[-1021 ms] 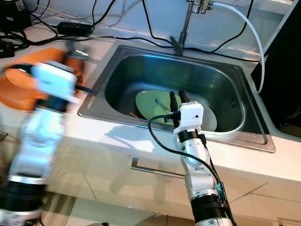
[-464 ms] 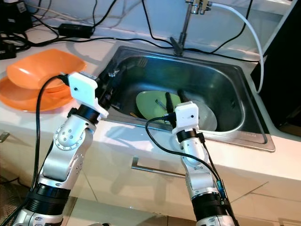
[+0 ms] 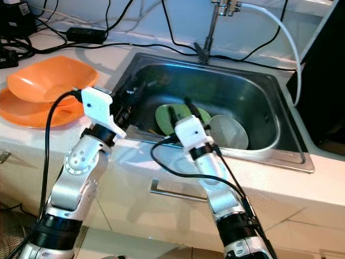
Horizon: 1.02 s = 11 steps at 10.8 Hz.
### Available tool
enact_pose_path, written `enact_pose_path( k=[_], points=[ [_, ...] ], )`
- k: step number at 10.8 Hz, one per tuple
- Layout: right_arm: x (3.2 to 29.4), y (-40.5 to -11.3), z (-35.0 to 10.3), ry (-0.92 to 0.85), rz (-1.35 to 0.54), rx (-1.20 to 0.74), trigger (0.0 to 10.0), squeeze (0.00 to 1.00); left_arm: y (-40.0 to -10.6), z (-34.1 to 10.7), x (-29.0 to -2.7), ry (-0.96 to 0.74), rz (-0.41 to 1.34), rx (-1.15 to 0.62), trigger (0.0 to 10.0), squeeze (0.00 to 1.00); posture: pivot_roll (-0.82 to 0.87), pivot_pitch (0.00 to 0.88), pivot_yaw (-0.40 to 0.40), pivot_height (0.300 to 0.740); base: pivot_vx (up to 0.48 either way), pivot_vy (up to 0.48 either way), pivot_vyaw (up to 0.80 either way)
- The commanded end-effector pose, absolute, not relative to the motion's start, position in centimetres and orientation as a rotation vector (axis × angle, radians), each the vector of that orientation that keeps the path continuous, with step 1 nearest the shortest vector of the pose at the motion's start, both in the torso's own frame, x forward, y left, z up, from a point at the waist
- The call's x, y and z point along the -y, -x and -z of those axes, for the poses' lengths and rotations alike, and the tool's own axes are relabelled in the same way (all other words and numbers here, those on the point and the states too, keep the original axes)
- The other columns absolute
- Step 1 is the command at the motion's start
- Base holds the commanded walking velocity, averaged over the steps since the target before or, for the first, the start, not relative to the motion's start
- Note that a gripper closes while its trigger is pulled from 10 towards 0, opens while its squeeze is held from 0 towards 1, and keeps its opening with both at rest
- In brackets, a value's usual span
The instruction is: Kitchen organization
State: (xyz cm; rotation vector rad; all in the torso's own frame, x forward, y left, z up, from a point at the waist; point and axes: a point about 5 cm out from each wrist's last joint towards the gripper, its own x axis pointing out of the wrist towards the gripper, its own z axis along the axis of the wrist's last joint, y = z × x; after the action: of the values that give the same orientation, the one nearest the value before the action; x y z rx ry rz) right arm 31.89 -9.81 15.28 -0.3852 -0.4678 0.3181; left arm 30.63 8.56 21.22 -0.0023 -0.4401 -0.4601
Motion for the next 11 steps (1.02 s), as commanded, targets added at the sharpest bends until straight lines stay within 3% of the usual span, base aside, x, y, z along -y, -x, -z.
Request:
enact_pose_path(
  k=[1, 11],
  points=[
    [9.6, -32.0, -15.2, 0.402, -0.329, 0.474, 10.0, 0.0, -30.3, -21.7, -8.1, 0.01, 0.496, 0.456, 10.0, 0.0, 0.15, 0.08, -0.051, 0.74, 0.0, 0.0, 0.0],
    [9.1, -32.2, -15.5, 0.365, -0.313, 0.477, 10.0, 0.0, -28.9, -20.6, -6.2, -0.029, 0.745, 0.355, 10.0, 0.0, 0.15, 0.079, -0.039, 0.74, 0.0, 0.0, 0.0]
  ],
)
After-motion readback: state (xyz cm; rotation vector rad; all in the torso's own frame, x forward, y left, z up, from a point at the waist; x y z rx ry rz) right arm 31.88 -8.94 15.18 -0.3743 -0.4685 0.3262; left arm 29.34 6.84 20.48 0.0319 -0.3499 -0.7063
